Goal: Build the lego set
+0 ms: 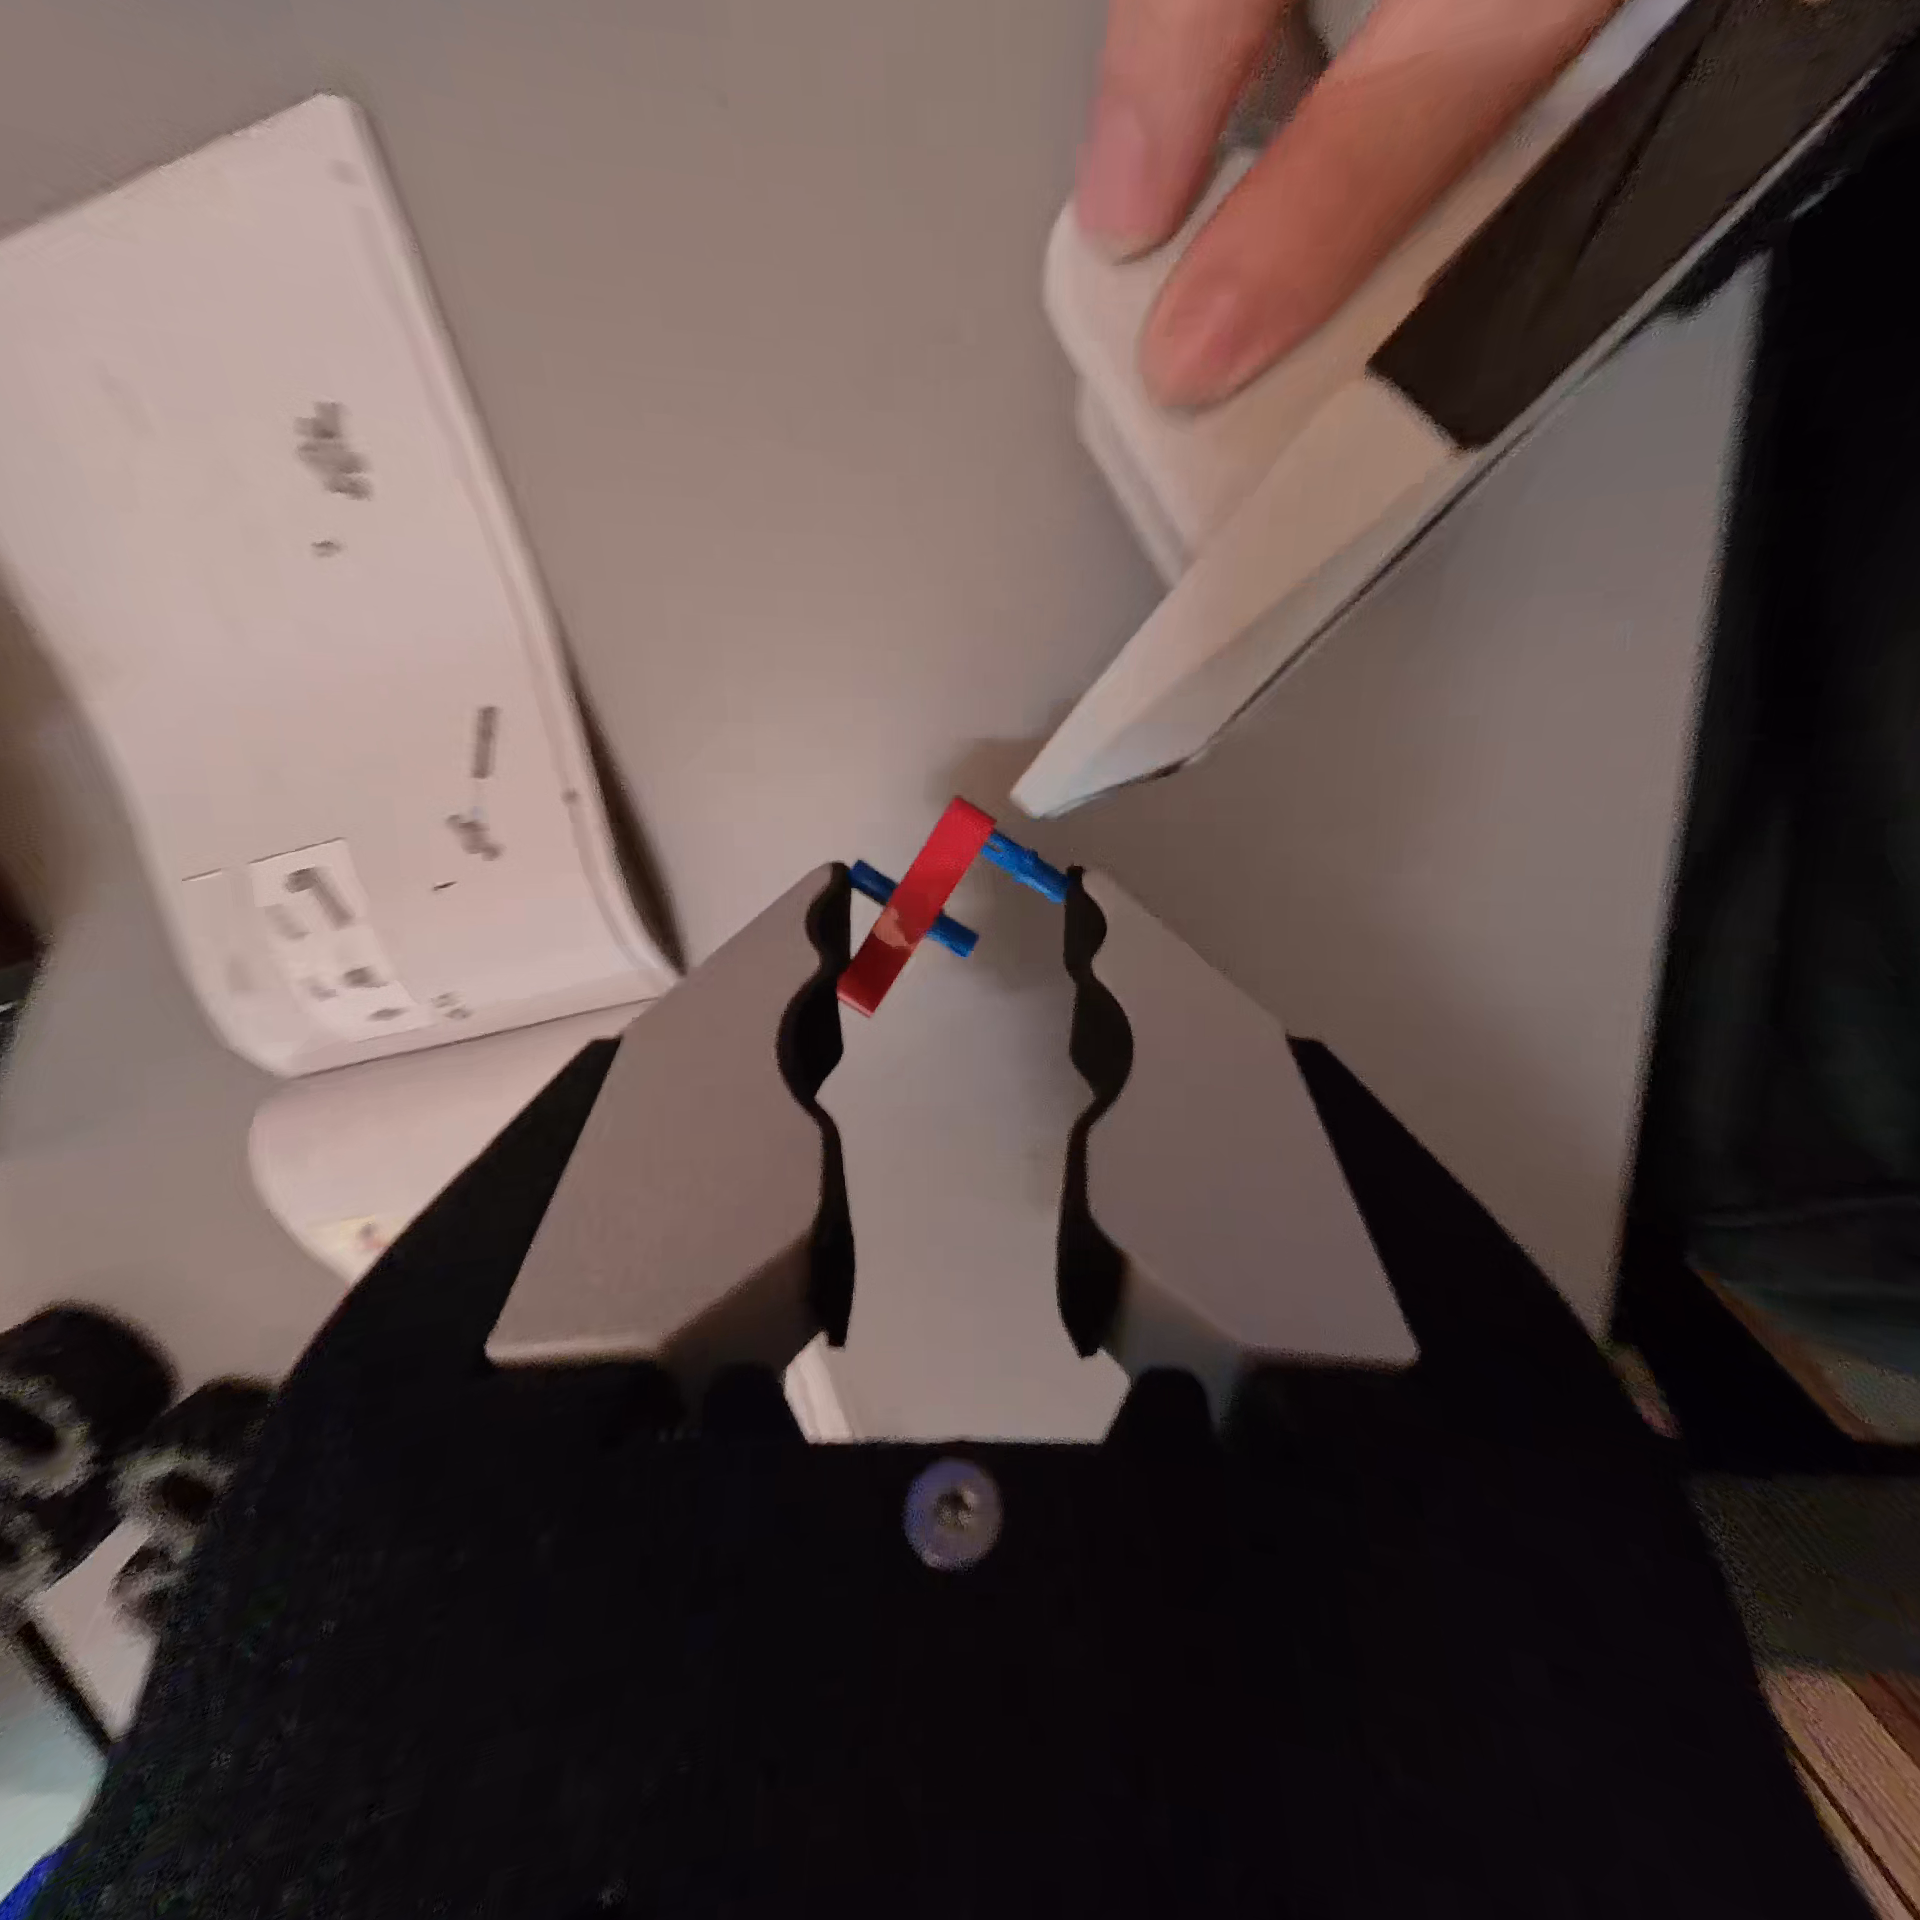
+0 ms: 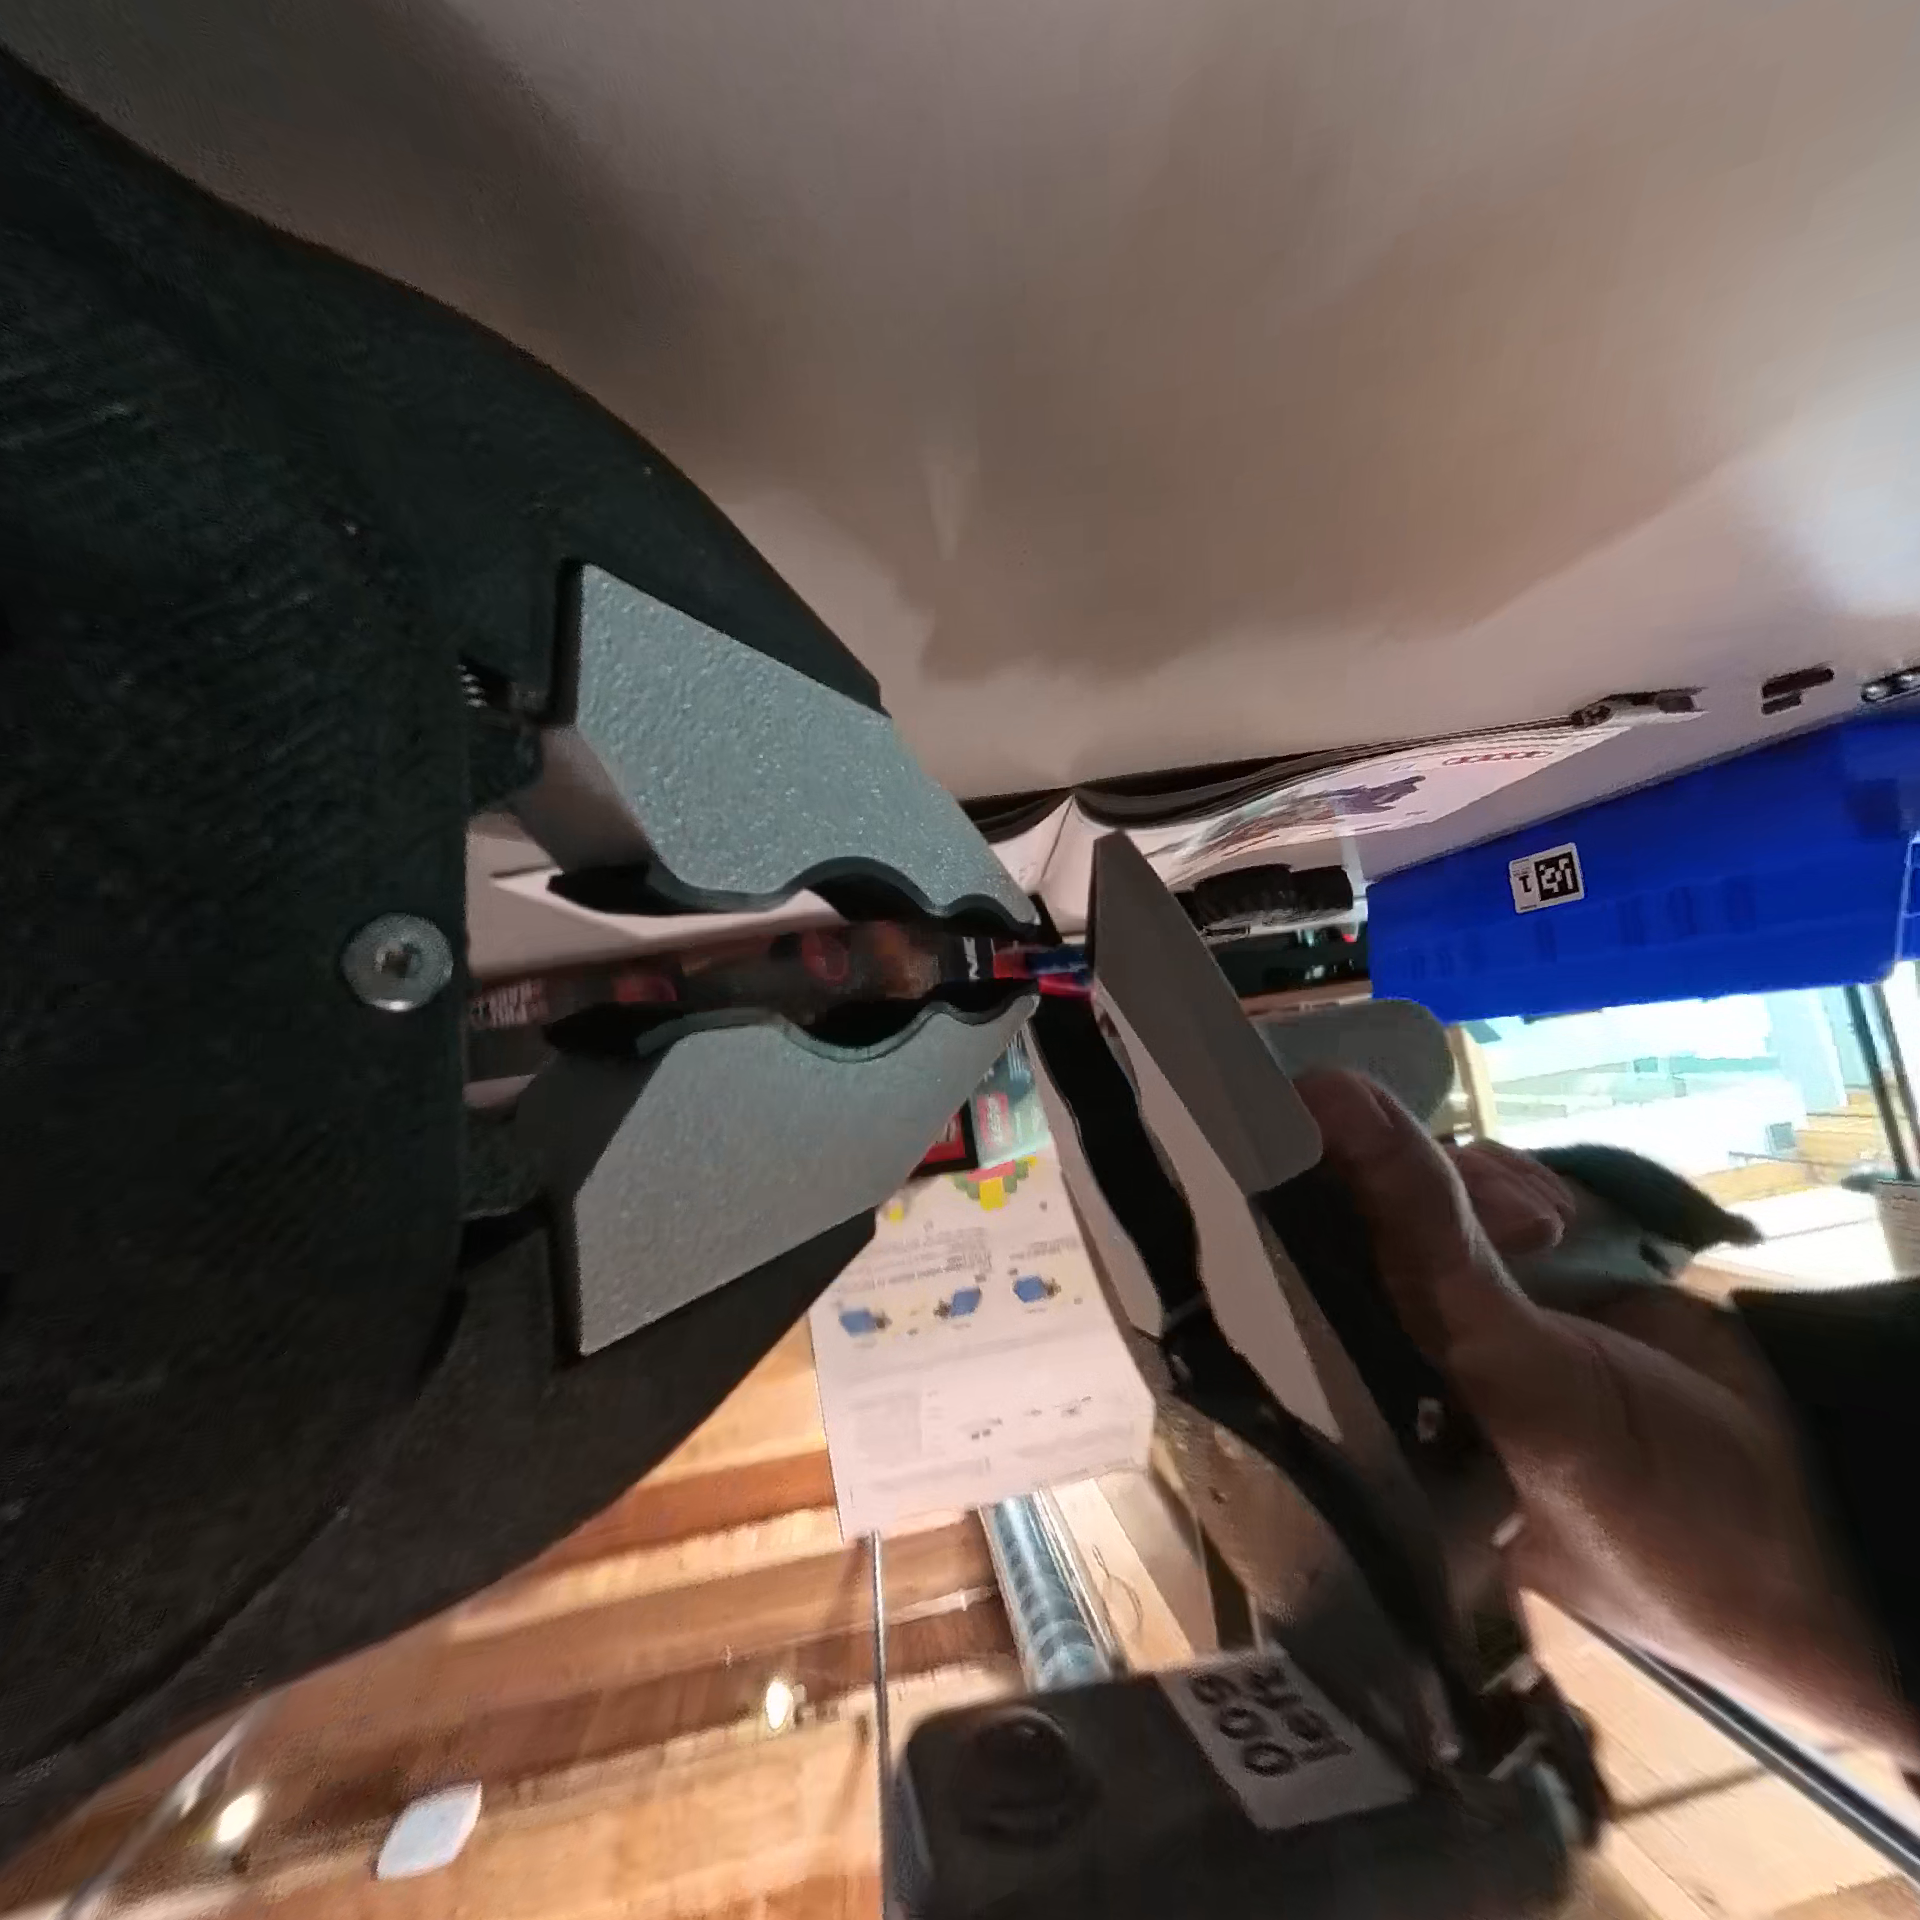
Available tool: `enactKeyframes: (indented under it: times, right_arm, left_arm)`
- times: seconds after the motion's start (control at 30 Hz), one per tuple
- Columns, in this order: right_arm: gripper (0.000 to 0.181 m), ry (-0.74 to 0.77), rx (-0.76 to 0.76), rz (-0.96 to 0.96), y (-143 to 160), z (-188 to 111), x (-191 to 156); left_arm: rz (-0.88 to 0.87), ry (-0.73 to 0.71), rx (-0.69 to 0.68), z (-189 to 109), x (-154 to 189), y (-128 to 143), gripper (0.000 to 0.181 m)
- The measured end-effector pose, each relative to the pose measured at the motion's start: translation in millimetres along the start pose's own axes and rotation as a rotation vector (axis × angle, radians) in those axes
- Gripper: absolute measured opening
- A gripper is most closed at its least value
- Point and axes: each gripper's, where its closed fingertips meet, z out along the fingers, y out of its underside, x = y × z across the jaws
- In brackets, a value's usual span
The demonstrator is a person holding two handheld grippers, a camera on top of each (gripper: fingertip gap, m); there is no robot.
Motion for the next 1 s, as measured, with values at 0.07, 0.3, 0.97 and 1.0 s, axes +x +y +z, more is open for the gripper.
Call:
enactKeyframes:
  times: [0.07, 0.3, 0.97, 1.0]
  right_arm:
    - [0.017, -0.037, 0.011, 0.100, 6, -2, -2]
    - [0.033, -0.220, 0.212, 0.859, 7, -14, 24]
    - [0.006, -0.377, 0.453, 1.732, 19, -24, 57]
    - [0.006, -0.375, 0.446, 1.738, 21, -24, 57]
  left_arm:
    - [0.011, -0.138, 0.061, -7, -18, -3, 0.039]
    - [0.214, -0.680, 0.291, -40, -35, -29, 0.039]
    - [0.409, -1.006, 0.408, -48, -24, -67, 0.038]
    - [0.399, -0.999, 0.404, -47, -25, -67, 0.038]
